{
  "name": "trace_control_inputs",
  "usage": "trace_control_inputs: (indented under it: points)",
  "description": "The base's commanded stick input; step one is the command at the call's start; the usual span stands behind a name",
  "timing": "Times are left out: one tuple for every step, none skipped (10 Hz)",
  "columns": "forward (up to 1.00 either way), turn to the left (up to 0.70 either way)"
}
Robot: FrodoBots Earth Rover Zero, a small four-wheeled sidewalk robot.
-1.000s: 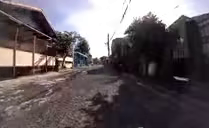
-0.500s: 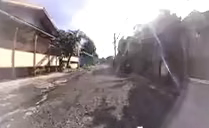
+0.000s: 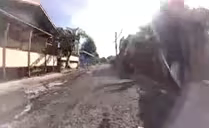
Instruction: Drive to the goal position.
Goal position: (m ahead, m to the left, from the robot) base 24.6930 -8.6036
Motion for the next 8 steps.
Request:
trace_control_inputs:
  points:
    - [1.00, 0.00]
    - [1.00, 0.00]
    - [1.00, 0.00]
    - [1.00, -0.03]
    - [1.00, -0.22]
    - [1.00, -0.06]
    - [1.00, 0.00]
    - [1.00, 0.00]
